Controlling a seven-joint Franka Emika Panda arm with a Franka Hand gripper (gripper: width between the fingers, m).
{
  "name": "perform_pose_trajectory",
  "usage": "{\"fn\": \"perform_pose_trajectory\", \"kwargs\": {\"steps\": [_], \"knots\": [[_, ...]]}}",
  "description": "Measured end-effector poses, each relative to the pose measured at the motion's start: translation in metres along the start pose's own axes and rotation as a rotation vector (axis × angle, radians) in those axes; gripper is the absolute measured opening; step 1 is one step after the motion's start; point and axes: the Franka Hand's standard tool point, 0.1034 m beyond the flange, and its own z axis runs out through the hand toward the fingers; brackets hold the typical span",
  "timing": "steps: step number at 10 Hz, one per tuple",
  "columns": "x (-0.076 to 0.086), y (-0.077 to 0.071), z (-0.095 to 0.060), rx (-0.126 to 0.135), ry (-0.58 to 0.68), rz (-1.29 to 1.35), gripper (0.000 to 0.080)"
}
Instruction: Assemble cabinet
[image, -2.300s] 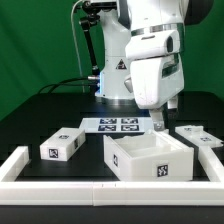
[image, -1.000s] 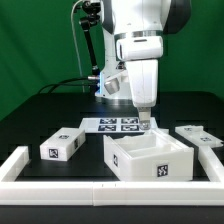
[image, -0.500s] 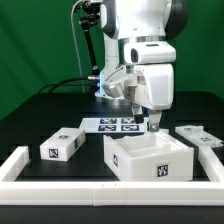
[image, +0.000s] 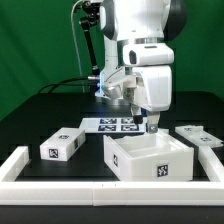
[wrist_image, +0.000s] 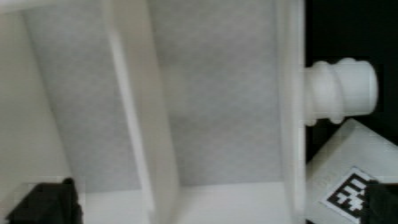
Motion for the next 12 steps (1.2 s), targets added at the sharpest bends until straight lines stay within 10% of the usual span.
{"fn": "perform_pose_trajectory", "kwargs": {"steps": [9,11,12], "knots": [[0.005,-0.027,0.039,0.054,0.042,0.019,0.0798],[0.004,-0.023,0.037,0.049,0.040,0.020,0.0690],[0.004,-0.024,0.038,0.051,0.041,0.019,0.0506]]}}
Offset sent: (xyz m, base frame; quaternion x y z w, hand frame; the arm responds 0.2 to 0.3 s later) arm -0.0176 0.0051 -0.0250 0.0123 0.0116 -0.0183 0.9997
